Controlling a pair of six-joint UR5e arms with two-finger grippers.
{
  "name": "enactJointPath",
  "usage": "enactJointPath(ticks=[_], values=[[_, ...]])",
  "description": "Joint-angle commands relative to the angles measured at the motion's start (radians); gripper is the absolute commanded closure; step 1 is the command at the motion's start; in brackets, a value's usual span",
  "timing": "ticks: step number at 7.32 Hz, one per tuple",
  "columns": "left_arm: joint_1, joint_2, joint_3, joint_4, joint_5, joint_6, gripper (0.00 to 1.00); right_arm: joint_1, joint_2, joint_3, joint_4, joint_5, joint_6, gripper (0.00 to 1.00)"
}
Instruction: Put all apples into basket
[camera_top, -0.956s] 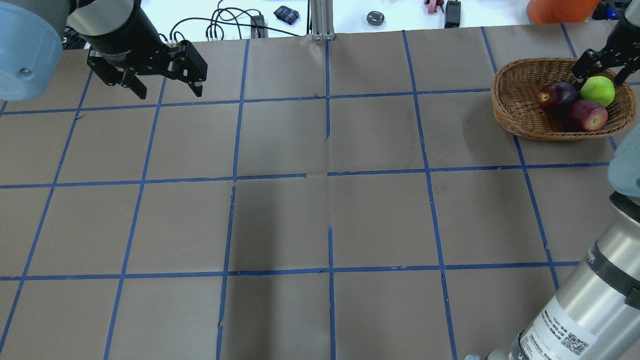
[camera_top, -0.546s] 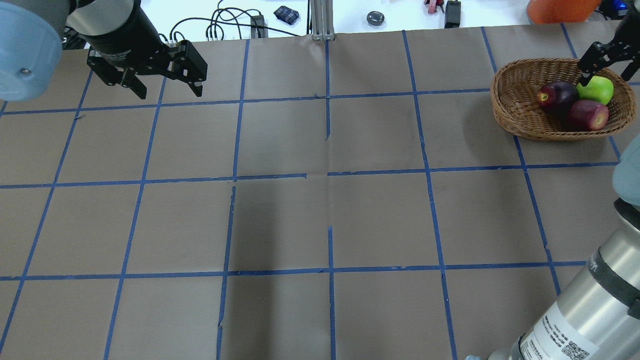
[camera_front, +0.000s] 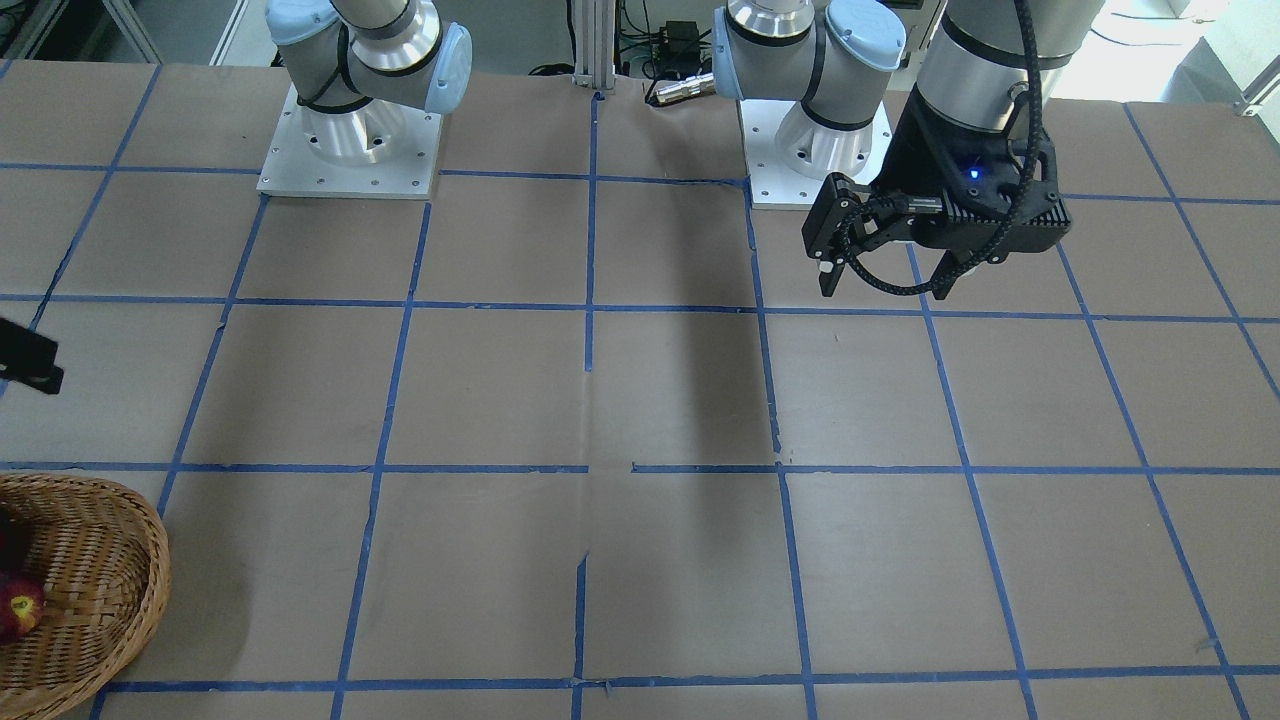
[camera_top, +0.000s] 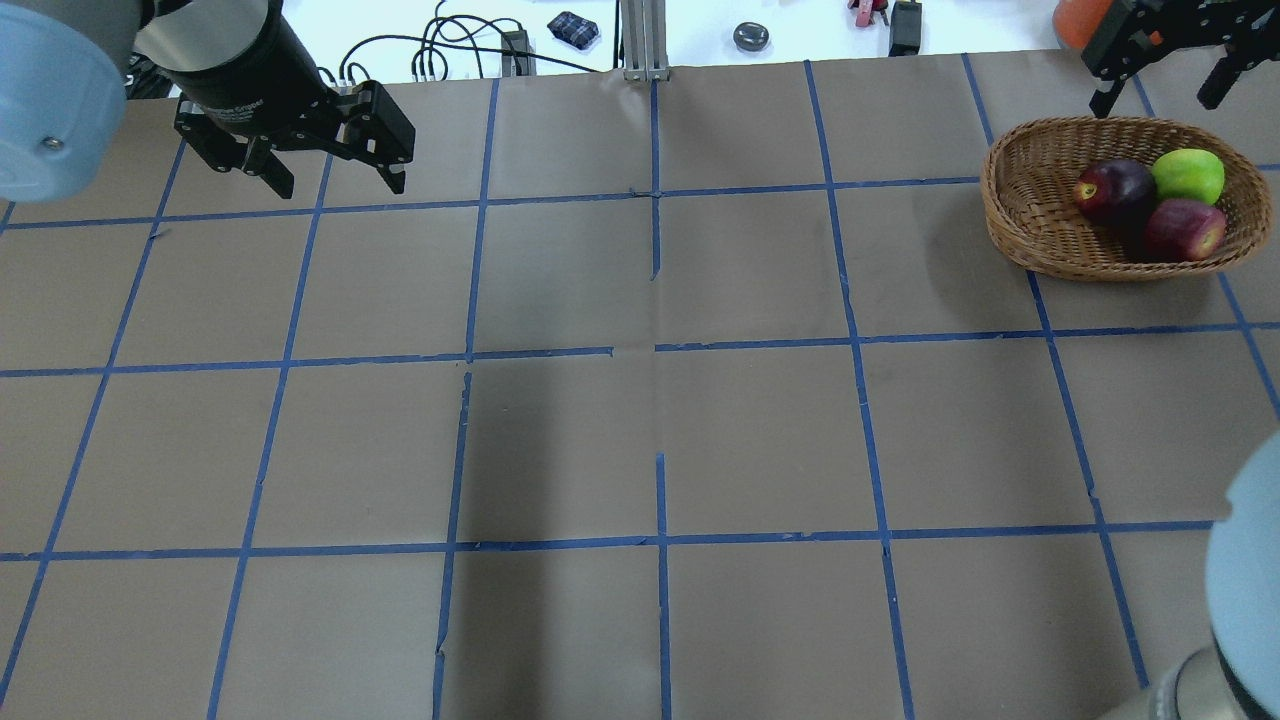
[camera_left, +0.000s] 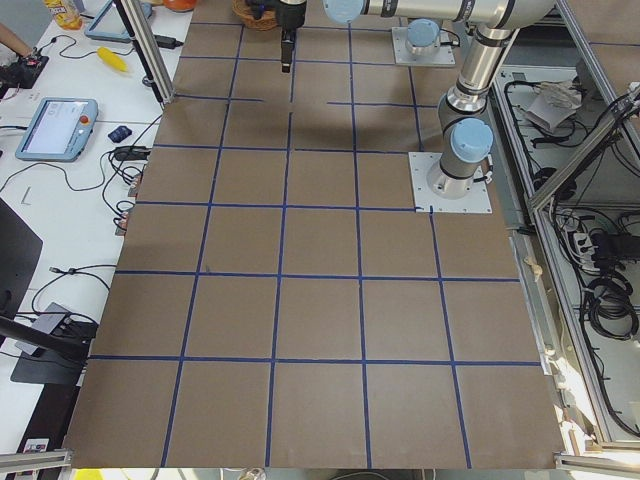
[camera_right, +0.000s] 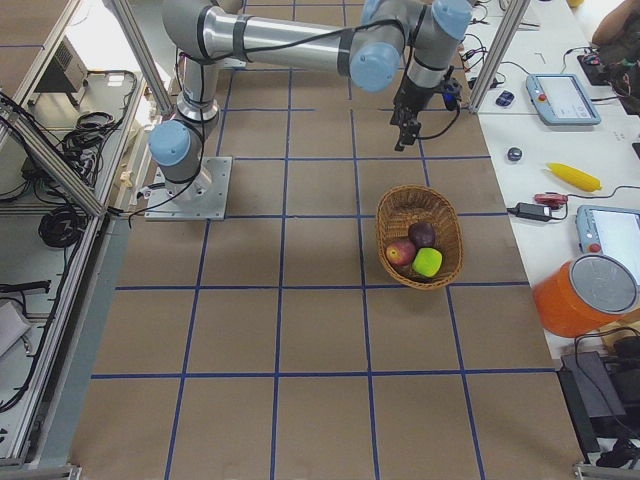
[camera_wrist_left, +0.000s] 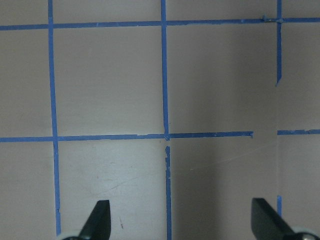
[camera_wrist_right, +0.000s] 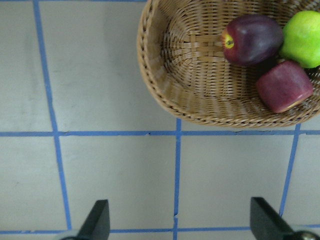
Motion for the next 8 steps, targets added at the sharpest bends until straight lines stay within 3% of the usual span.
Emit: enactJointPath(ticks=[1,4,6,8], values=[[0.000,0.001,0.000,0.000,0.000,0.000,0.00,0.107,-0.144,0.136,0.023,0.021,0.172,0.00],[0.000,0.001,0.000,0.000,0.000,0.000,0.00,0.262,-0.313,0.330,-0.015,0.017,0.335,0.00],[0.000,0.001,0.000,0.000,0.000,0.002,0.00,0.268,-0.353,0.419,-0.046,0.014,0.333,0.00],[0.000,0.001,0.000,0.000,0.000,0.000,0.00,0.256,-0.393,0.441,-0.049,0.017,0.328,0.00]])
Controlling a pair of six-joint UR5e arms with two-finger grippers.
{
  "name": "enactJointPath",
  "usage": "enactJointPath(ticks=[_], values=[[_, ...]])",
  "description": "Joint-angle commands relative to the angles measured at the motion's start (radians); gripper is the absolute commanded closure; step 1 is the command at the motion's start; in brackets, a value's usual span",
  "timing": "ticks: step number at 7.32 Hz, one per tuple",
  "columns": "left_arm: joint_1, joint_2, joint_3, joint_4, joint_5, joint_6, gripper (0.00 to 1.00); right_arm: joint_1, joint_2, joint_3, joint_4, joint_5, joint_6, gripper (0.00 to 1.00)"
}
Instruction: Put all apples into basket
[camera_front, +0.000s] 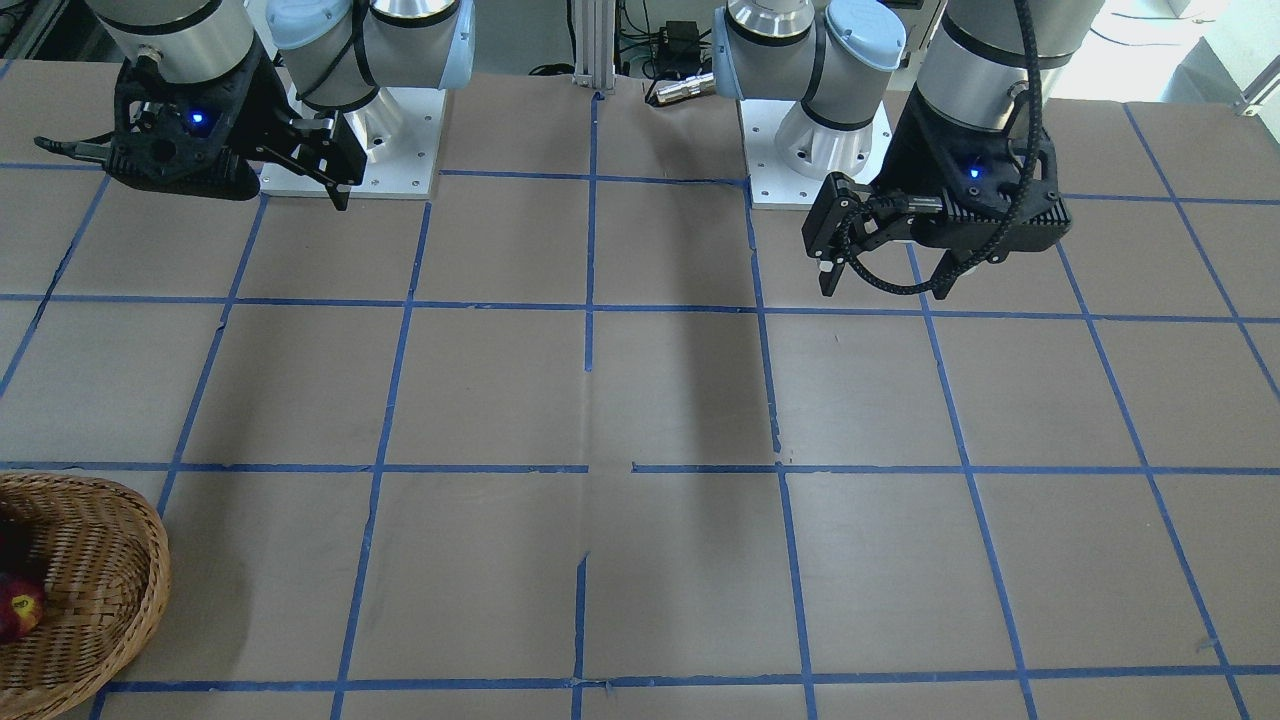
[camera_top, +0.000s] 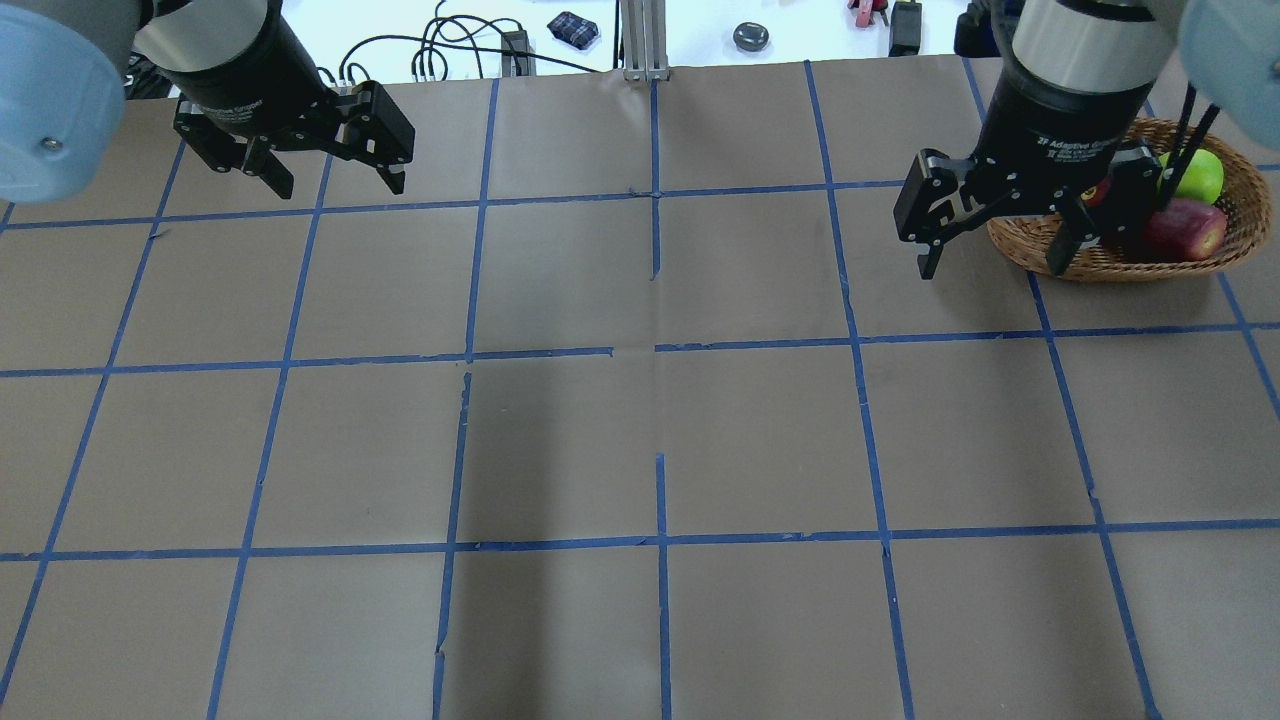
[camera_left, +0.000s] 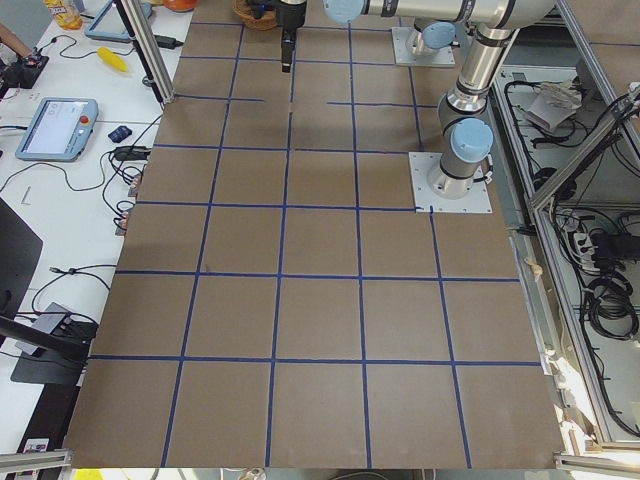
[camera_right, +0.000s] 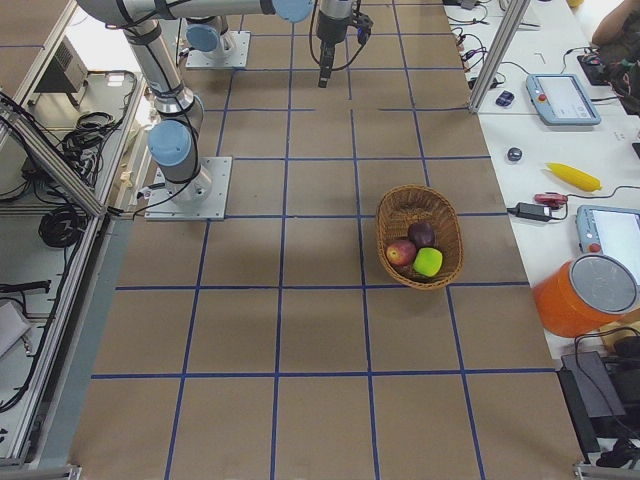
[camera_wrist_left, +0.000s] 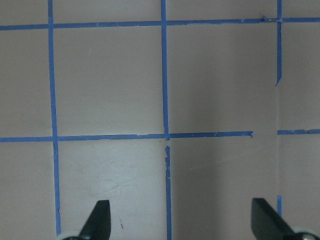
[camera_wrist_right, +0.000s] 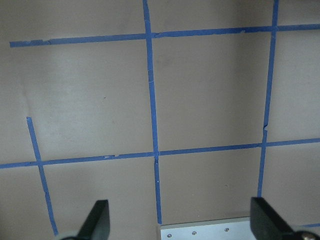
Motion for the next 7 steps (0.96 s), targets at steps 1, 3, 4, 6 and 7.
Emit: enactJointPath(ticks=[1,3,4,6,7], values=[[0.000,0.000,0.000,0.000,0.000,0.000,0.00,-0.008,-0.021,0.018,-0.015,0.005,0.001,0.00],[0.000,0.000,0.000,0.000,0.000,0.000,0.00,-0.008,-0.012,0.018,-0.136,0.005,-0.002,0.00],[0.000,0.000,0.000,0.000,0.000,0.000,0.00,-0.006,-0.012,0.017,-0.141,0.007,-0.001,0.00],[0.000,0.000,0.000,0.000,0.000,0.000,0.00,-0.006,-0.012,0.018,-0.144,0.051,-0.004,0.00],[0.000,0.000,0.000,0.000,0.000,0.000,0.00,-0.006,-0.012,0.018,-0.143,0.051,-0.004,0.00]])
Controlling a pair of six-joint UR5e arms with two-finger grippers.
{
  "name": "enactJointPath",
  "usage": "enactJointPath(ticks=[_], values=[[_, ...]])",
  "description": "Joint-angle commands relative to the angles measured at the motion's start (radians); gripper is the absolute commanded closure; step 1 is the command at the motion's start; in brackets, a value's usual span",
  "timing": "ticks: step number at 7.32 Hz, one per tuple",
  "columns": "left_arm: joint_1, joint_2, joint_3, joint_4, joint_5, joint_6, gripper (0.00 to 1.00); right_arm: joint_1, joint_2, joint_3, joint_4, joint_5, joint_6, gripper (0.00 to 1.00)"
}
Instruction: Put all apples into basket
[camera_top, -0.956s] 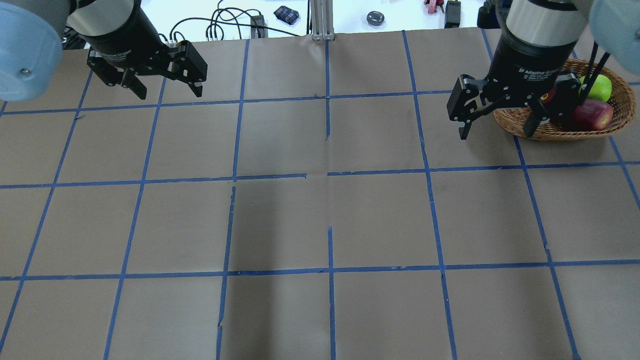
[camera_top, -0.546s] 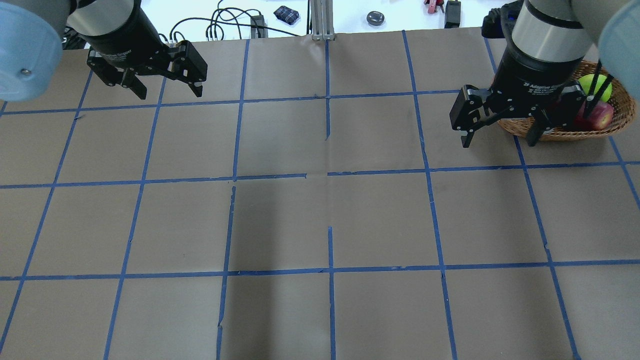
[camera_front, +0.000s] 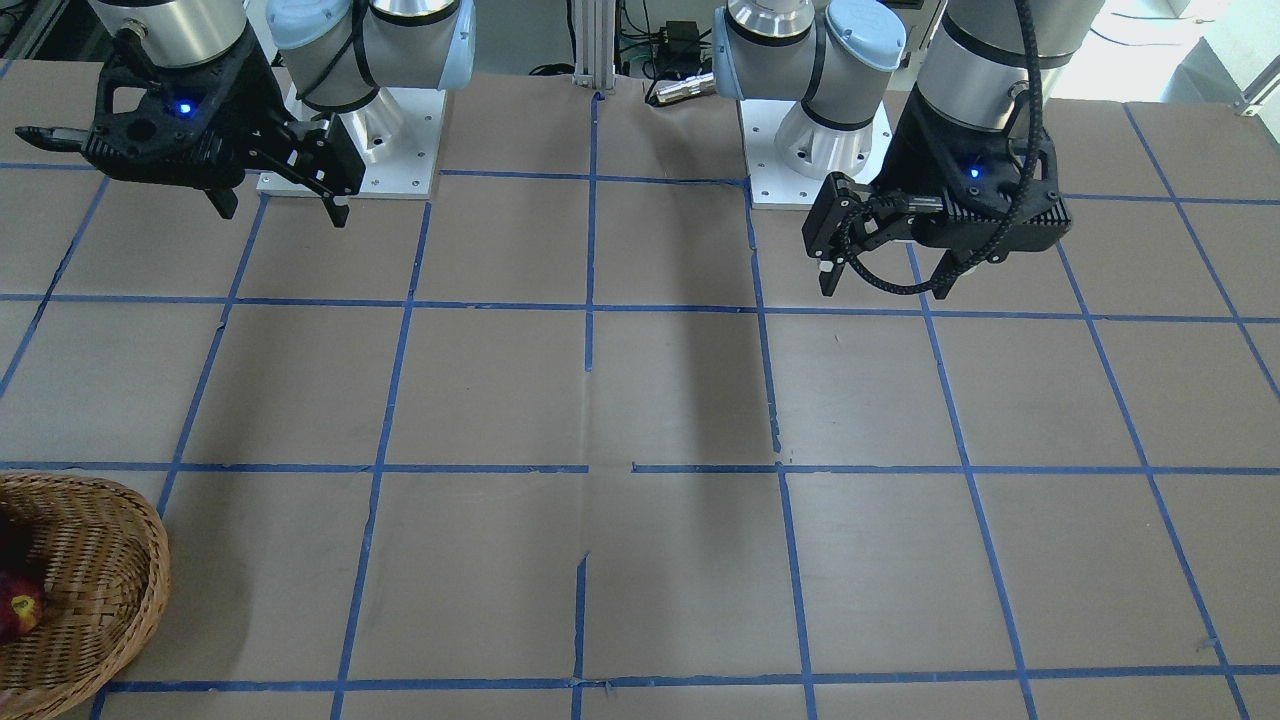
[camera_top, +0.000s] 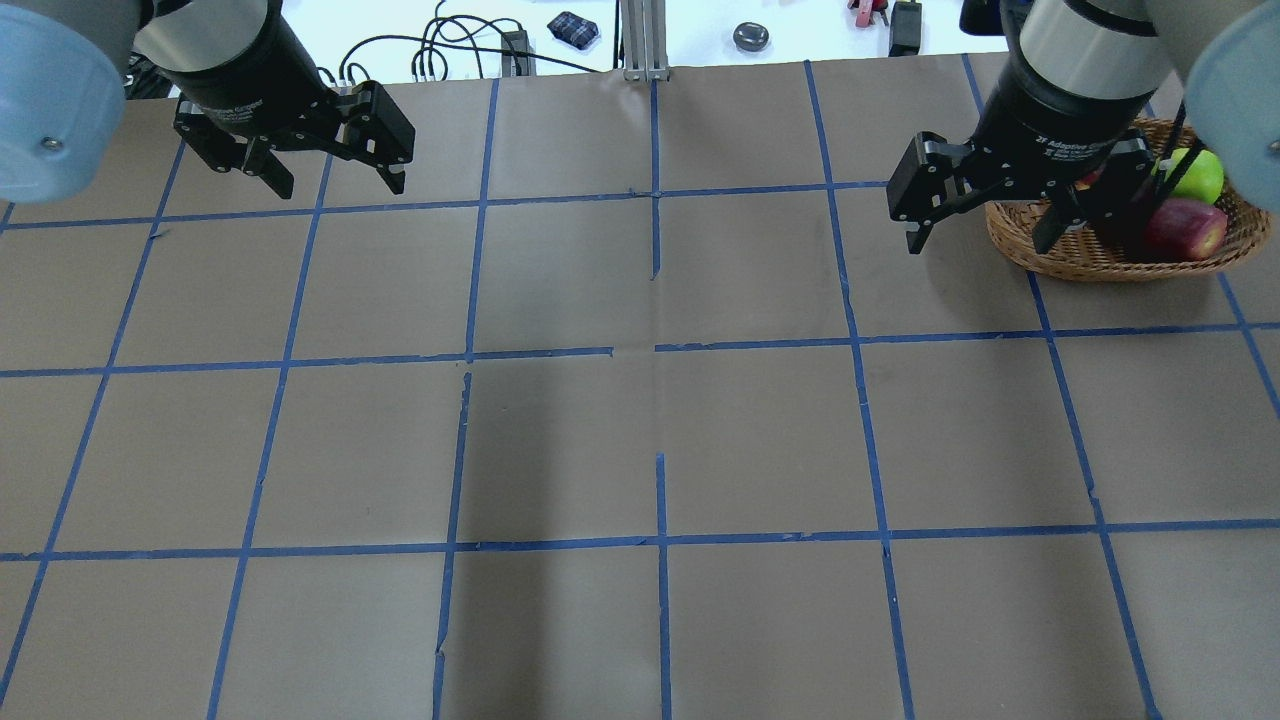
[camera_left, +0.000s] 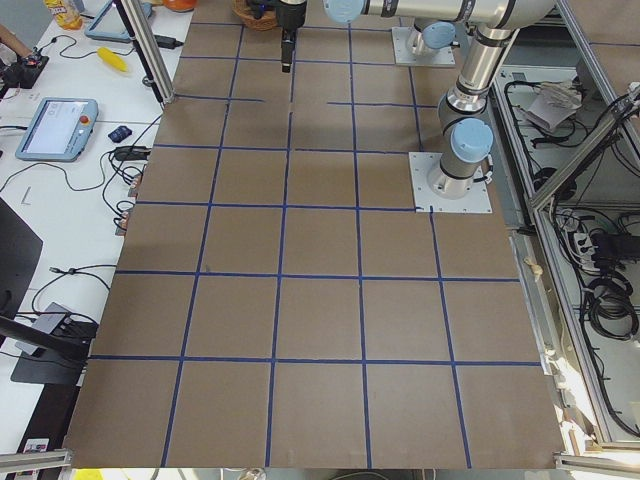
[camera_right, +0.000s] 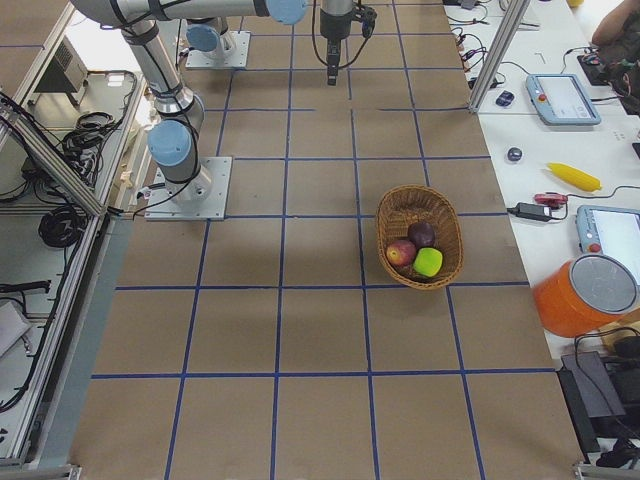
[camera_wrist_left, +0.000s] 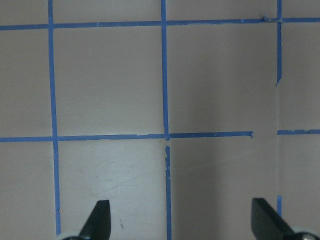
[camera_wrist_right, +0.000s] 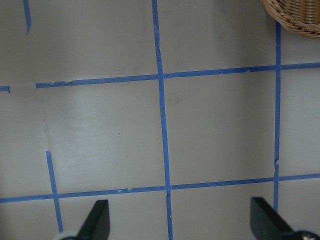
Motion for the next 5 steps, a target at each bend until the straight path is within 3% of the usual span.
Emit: enactJointPath(ticks=[1,5], values=[[0.000,0.000,0.000,0.000,0.000,0.000,0.00,0.000,0.000,0.001,0.003,0.008,0.001,0.00],[0.000,0.000,0.000,0.000,0.000,0.000,0.00,0.003,-0.001,0.002,0.013,0.004,0.010,0.00]])
